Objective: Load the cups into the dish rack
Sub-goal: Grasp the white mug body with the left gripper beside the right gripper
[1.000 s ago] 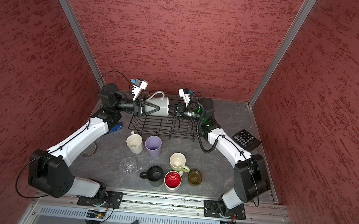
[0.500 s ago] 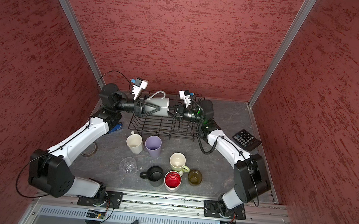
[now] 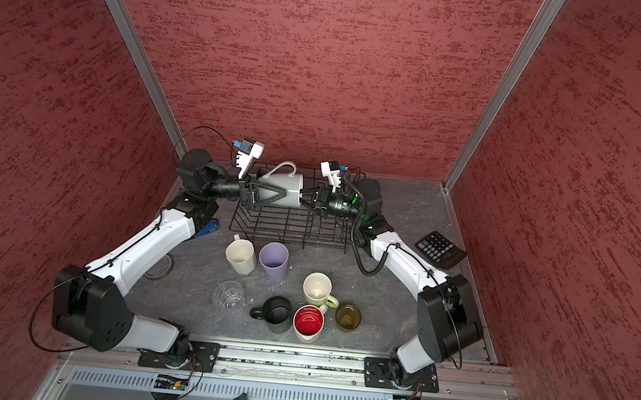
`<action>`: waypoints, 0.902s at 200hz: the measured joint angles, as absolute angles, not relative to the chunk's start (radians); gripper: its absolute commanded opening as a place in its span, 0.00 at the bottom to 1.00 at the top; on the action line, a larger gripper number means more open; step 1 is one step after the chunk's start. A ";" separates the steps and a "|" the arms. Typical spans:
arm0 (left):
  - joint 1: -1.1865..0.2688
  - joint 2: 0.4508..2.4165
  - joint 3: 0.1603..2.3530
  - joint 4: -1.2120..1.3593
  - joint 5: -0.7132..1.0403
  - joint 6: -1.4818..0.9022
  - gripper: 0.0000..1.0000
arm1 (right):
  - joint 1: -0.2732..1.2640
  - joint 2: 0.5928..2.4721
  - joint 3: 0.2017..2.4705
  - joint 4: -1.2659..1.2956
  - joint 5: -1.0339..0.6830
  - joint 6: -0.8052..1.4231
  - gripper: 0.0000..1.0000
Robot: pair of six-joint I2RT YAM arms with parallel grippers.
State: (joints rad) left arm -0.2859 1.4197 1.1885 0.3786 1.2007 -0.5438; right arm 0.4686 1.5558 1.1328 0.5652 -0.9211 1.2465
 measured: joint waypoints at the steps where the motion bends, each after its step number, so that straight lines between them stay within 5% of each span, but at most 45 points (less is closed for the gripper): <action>1: -0.286 1.420 1.189 0.379 1.201 -0.544 0.99 | 0.469 1.556 1.133 0.565 -0.921 1.246 0.00; 115: -0.286 1.453 1.188 0.427 1.224 -0.541 0.96 | 0.469 1.556 1.133 0.565 -0.916 1.271 0.00; 160: -0.287 1.469 1.189 0.436 1.232 -0.542 0.84 | 0.468 1.556 1.133 0.571 -0.915 1.283 0.00; 180: -0.287 1.472 1.189 0.442 1.232 -0.542 0.71 | 0.468 1.556 1.132 0.574 -0.915 1.288 0.00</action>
State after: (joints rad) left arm -0.2871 1.4719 1.1889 0.4423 1.2324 -0.5423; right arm 0.4683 1.5558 1.1316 0.5735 -0.9154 1.2884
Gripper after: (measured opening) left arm 0.799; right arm 0.094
